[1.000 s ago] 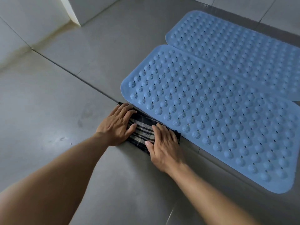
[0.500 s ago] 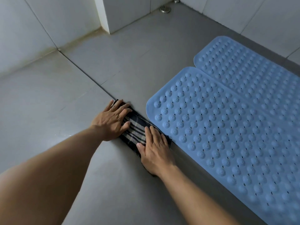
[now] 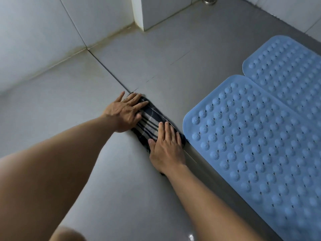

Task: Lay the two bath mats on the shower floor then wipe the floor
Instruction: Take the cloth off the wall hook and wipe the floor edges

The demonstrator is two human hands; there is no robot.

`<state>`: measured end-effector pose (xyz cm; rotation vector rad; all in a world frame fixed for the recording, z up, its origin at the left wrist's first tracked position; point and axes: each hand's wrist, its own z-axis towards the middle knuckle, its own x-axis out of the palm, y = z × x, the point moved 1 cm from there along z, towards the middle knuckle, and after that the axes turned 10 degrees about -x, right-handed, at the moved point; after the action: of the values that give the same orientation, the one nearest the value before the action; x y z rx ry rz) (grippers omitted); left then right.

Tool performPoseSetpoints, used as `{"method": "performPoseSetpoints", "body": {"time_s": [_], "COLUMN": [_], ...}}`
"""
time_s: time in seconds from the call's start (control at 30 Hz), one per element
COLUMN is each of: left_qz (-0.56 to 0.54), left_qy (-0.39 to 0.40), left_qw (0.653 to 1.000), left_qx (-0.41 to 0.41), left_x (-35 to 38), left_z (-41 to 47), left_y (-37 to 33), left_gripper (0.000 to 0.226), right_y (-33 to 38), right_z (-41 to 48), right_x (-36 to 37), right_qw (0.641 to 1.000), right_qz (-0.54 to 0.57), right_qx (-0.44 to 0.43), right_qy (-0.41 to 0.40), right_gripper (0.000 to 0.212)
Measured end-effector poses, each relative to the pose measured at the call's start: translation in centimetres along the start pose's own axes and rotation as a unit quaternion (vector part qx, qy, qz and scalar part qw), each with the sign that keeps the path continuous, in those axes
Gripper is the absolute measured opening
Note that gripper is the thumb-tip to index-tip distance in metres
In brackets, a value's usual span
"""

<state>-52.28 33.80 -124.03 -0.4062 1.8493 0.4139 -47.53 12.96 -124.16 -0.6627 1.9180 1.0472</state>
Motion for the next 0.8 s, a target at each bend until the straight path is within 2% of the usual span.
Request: {"method": "performPoseSetpoints", "body": {"time_s": [0.37, 0.47, 0.67, 0.8], "left_qz": [0.095, 0.093, 0.07, 0.056], "left_qy": [0.052, 0.052, 0.036, 0.021], "left_qw": [0.994, 0.994, 0.997, 0.998], "left_qx": [-0.03, -0.033, -0.015, -0.001], "left_x": [-2.7, -3.0, -3.8, -4.1], "left_z": [8.6, 10.8, 15.2, 17.7], "left_y": [4.1, 3.8, 2.5, 1.7], "left_gripper": [0.06, 0.06, 0.061, 0.06], "right_y": [0.6, -1.0, -4.4, -4.7], "right_z": [10.4, 12.6, 15.2, 15.8], "right_x": [-3.5, -5.2, -6.7, -7.0], "right_qw": [0.994, 0.996, 0.999, 0.996], "right_qz": [0.093, 0.06, 0.005, 0.005], "right_qx": [0.024, 0.029, 0.043, 0.089], "right_qy": [0.052, 0.06, 0.025, -0.025], "right_gripper": [0.065, 0.071, 0.073, 0.077]}}
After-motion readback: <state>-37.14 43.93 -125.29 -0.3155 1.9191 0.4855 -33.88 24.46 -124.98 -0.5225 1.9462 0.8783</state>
